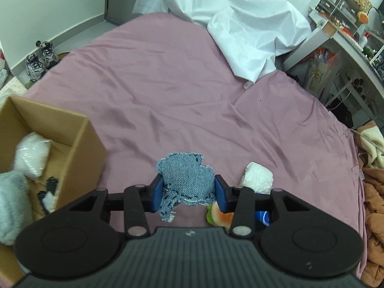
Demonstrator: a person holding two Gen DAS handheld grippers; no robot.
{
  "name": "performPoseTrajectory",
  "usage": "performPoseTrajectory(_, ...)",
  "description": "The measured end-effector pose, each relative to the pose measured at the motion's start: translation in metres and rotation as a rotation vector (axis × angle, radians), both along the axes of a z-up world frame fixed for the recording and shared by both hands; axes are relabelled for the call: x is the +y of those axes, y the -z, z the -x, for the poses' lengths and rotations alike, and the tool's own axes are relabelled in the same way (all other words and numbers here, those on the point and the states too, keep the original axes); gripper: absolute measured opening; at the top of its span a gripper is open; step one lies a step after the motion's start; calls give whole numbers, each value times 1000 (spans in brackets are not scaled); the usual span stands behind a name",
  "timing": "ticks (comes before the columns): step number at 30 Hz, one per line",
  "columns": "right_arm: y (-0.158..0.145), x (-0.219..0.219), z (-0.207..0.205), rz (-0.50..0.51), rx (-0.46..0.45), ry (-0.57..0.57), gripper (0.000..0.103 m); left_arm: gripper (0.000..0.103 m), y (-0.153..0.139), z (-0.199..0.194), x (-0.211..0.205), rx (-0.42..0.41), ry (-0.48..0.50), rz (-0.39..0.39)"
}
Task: Organize soft objects
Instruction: 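Carry the cloth and tissue pack into the box and open both tools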
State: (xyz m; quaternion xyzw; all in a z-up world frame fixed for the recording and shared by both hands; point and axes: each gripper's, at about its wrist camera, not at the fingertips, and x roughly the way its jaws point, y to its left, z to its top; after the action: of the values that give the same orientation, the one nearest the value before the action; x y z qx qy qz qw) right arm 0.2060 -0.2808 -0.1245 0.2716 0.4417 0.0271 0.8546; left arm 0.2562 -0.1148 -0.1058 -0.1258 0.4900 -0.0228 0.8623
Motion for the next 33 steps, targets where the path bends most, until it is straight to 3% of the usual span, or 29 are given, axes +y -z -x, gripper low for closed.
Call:
performPoseTrajectory(15, -39, 12, 13, -64, -165, -76, 47, 43, -64, 40, 39, -113, -63, -9)
performPoseTrajectory(33, -62, 34, 24, -84, -246, -162, 47, 43, -88, 65, 87, -144, -150, -18)
